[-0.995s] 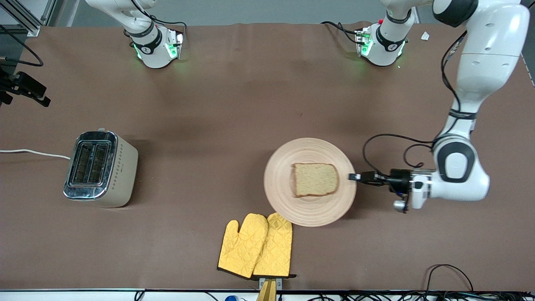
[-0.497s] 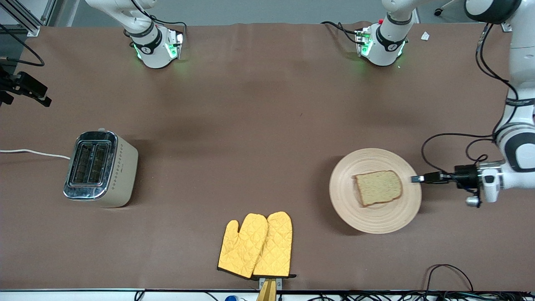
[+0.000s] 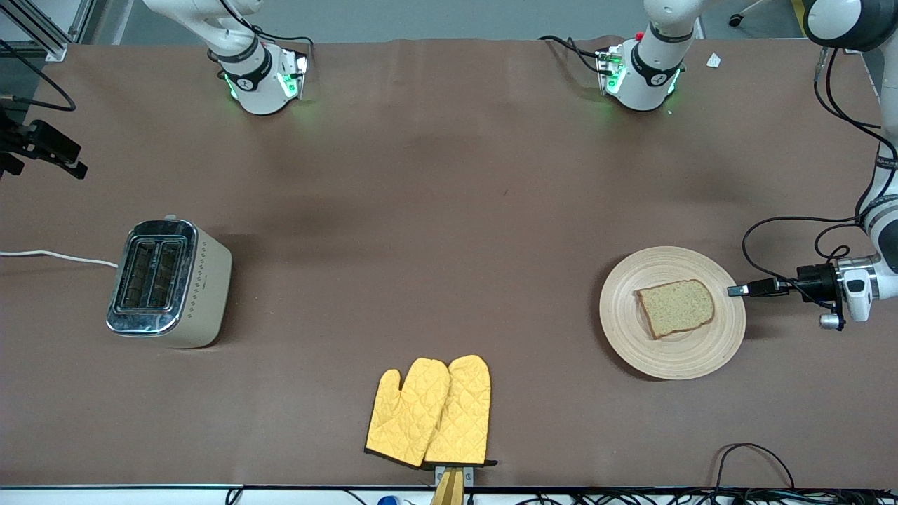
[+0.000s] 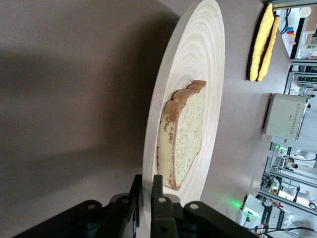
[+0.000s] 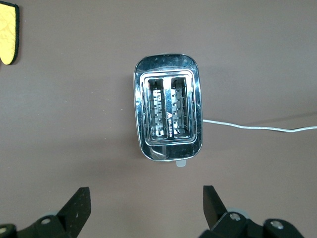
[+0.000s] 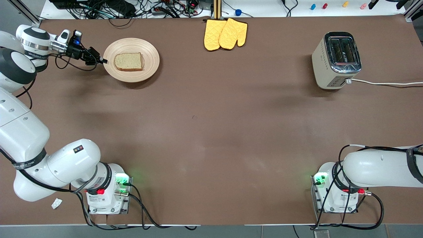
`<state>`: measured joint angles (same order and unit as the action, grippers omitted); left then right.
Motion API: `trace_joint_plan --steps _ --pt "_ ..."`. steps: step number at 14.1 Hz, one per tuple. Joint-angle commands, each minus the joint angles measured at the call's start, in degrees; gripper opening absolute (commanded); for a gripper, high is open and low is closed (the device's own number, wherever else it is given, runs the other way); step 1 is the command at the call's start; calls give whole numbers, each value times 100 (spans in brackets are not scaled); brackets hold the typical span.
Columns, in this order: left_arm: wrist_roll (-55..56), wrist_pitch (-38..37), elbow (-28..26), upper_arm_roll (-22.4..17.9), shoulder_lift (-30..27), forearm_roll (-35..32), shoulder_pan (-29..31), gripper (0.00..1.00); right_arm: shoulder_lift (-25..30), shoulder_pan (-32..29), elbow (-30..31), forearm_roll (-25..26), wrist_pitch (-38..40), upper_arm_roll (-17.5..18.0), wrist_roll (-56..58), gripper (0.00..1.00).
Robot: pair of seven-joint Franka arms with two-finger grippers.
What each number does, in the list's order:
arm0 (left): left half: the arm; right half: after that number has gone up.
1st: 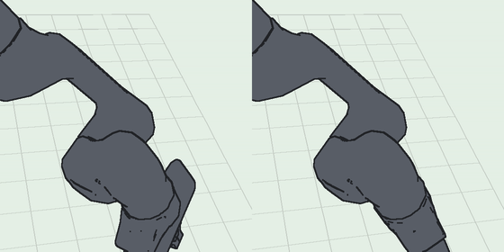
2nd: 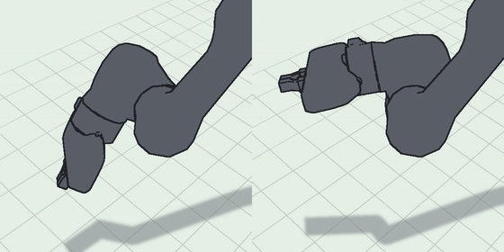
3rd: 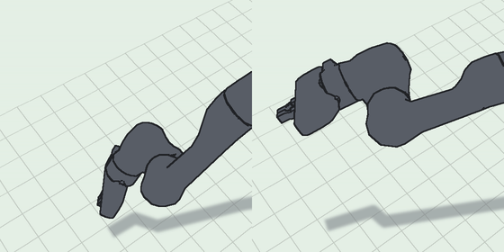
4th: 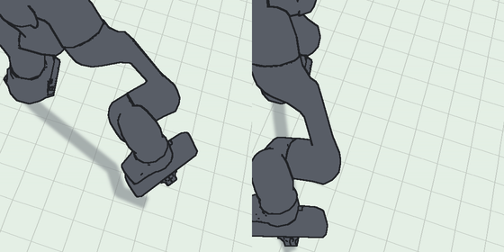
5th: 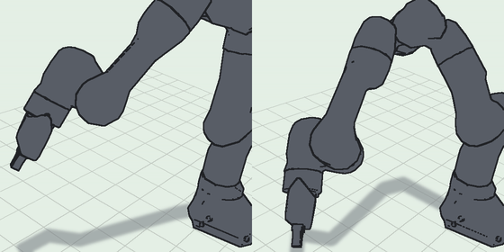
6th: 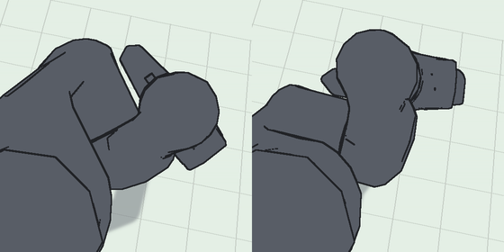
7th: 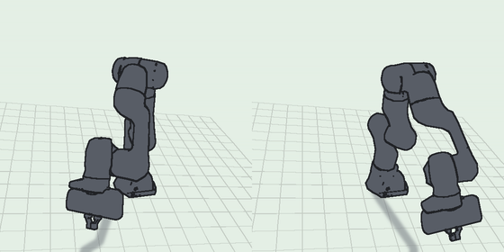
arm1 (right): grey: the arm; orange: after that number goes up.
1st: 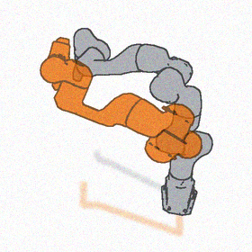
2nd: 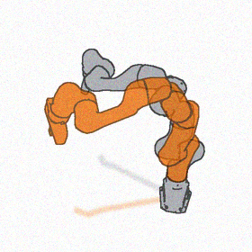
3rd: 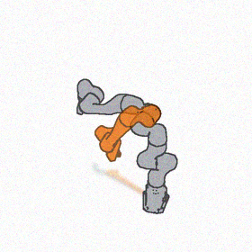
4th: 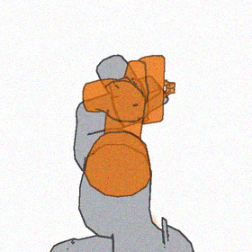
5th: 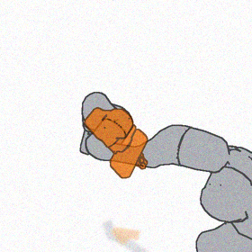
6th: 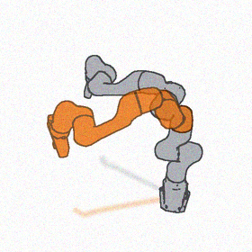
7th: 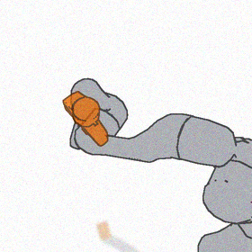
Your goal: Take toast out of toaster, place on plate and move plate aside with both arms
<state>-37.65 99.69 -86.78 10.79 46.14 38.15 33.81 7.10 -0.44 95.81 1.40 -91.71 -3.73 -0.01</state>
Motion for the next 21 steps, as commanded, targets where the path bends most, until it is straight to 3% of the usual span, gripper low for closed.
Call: trace_joint_plan --steps 1,3,4,5,6,10,12,17,21 --pt "-128 -134 240 -41 237 -35 73 1 72 -17 43 1 31 12 -8 100" --pt "-164 -134 398 -50 281 -297 74 13 72 -17 43 1 39 12 -8 100" --pt "-182 -134 486 -50 281 -447 65 31 72 -9 43 1 39 12 -8 100" --pt "-225 -134 539 -50 281 -518 74 84 72 -9 43 1 39 12 -8 100" --pt "-330 -160 557 -50 238 -536 91 100 72 -17 43 10 39 12 -8 100" --pt "-279 -484 1092 37 -17 -1098 83 100 72 0 43 1 22 21 -8 100" --pt "150 -529 1129 38 -498 -1238 -83 100 72 0 43 1 22 21 1 100" --pt "1828 -529 1129 38 -1975 -2248 -1023 100 72 -9 43 1 31 12 10 100" --pt "3741 -529 1120 46 -2723 -3267 -2165 100 72 -9 43 1 22 12 10 100"
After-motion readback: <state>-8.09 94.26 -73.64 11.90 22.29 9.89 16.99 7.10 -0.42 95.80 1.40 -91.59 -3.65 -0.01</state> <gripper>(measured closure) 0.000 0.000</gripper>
